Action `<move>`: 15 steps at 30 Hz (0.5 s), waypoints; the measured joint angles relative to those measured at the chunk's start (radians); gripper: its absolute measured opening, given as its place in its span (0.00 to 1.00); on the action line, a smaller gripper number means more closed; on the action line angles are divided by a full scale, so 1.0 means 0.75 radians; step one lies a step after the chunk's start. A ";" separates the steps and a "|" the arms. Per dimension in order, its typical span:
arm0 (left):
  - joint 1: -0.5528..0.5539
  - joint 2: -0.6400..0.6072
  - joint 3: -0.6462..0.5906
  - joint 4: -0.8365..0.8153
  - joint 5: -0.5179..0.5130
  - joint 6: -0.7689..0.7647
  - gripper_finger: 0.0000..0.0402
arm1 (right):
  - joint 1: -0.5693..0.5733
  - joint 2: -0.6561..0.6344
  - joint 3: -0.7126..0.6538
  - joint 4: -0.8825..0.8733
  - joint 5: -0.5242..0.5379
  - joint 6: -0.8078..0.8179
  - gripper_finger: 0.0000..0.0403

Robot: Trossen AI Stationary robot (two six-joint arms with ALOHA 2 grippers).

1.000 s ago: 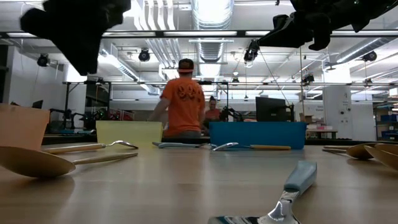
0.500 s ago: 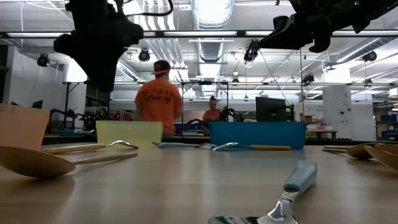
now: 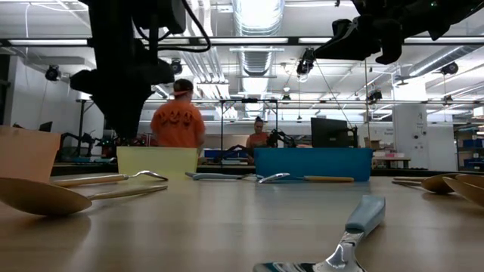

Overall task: Sort silverware by color (type)
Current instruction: Put the orange spoon into the blue bin

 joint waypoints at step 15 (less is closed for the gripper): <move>0.097 0.006 -0.045 0.102 -0.112 0.103 0.21 | 0.000 0.000 0.000 0.000 0.000 0.000 0.11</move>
